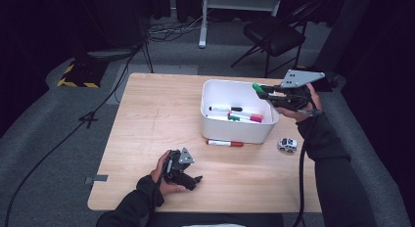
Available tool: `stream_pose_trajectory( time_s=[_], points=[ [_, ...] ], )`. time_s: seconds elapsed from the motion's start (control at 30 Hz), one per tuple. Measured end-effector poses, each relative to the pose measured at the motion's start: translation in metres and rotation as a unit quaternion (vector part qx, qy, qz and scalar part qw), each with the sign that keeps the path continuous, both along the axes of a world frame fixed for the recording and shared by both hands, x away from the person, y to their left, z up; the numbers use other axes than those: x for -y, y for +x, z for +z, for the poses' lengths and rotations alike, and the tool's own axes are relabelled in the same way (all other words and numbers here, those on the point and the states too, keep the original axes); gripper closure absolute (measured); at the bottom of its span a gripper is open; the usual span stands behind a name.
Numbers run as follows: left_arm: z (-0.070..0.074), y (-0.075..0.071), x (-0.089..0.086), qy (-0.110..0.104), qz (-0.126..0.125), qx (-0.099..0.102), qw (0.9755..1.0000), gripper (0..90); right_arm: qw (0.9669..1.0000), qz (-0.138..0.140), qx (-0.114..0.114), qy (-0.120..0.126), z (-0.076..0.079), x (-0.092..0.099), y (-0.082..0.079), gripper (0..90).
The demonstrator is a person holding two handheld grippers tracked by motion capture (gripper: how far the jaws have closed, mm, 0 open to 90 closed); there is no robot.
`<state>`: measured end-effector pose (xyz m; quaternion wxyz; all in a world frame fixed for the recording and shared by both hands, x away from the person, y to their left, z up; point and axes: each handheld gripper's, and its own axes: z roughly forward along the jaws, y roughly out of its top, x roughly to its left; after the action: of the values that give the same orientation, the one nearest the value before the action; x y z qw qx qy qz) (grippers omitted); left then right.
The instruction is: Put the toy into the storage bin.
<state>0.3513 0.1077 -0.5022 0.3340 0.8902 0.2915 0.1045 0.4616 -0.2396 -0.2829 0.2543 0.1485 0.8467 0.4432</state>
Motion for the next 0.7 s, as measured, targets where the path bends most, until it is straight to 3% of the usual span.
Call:
stream_pose_trajectory(
  time_s=[0.33, 0.57, 0.6, 0.7],
  points=[
    [0.0, 0.0, 0.0, 0.0, 0.001, -0.001, 1.0, 2.0, 0.9985, 0.0, -0.036, -0.041, -0.022, -0.019, 0.024, 75.0],
    [0.0, 0.0, 0.0, 0.001, -0.001, -0.004, 1.0, 2.0, 0.9943, -0.007, -0.075, -0.076, -0.042, -0.029, 0.033, 75.0],
    [0.001, -0.002, 0.0, 0.004, 0.007, -0.014, 0.9999, 2.0, 0.9937, -0.008, -0.079, -0.079, -0.045, -0.03, 0.034, 75.0],
    [0.001, -0.002, 0.0, 0.003, 0.007, -0.015, 0.9999, 2.0, 0.9917, -0.01, -0.093, -0.089, -0.053, -0.033, 0.036, 74.9]
  ],
)
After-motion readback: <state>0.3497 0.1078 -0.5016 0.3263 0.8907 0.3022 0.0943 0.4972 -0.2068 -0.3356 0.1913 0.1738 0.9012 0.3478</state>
